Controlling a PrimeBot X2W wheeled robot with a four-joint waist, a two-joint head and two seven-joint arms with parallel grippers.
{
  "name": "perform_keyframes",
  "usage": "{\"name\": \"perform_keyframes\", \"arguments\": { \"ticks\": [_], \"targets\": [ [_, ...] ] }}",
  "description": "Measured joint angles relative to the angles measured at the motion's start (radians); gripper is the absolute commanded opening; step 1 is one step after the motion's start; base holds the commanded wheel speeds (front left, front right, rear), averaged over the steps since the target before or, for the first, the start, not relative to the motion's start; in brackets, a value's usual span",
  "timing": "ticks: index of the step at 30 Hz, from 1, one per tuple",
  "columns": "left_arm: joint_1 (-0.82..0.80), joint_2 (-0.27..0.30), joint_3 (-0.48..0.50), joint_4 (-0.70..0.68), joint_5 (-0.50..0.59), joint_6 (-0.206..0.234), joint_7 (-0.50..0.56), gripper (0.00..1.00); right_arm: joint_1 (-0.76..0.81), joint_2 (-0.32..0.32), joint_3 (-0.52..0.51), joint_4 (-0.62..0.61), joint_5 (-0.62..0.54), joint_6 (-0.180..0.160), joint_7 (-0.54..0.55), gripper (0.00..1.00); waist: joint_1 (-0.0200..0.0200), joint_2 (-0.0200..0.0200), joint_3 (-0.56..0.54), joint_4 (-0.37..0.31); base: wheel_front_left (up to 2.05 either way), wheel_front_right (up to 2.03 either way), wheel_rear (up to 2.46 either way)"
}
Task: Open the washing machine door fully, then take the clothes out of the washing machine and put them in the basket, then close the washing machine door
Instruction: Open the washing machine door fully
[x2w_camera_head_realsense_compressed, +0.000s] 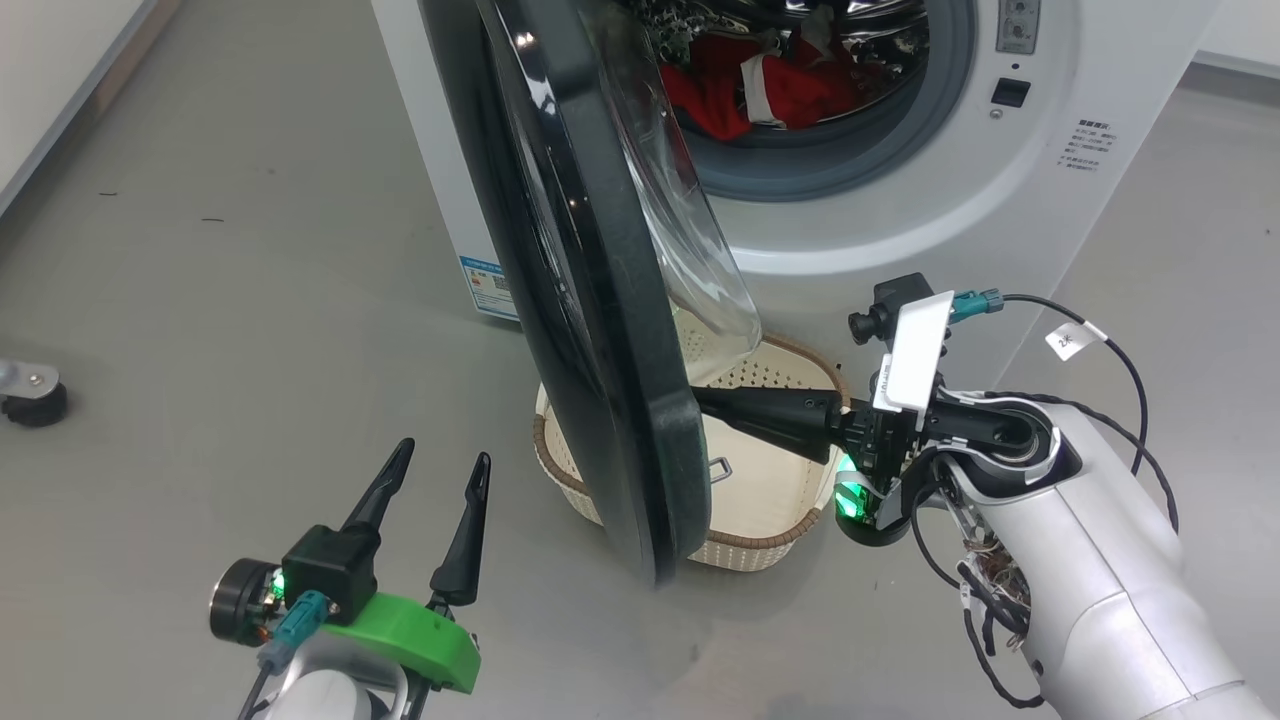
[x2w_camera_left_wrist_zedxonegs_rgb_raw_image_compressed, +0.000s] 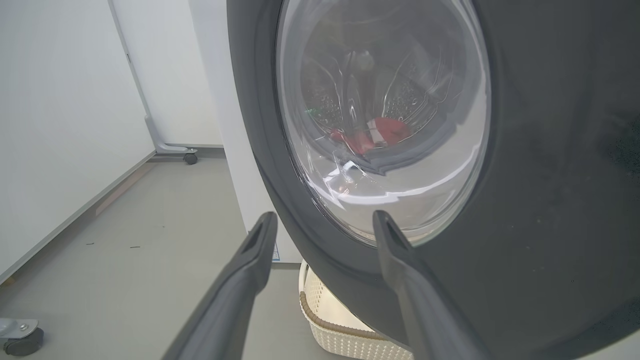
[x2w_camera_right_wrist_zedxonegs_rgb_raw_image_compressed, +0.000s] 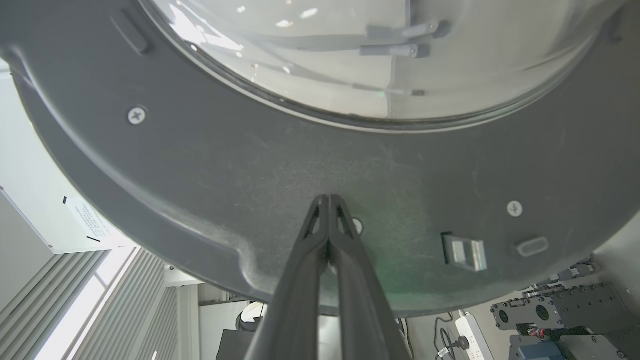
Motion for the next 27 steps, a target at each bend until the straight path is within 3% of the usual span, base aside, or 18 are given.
{"name": "perform_keyframes", "arguments": {
  "ticks": [27],
  "targets": [
    [0.004, 0.000, -0.014, -0.011, -0.003, 0.009, 0.000, 1.00, 0.063, -0.002, 0.195, -0.097, 0.093, 0.005, -0.186, 0.00, 0.0000, 0.0000, -0.011, 0.104, 0.00, 0.00, 0.00]
  ]
}}
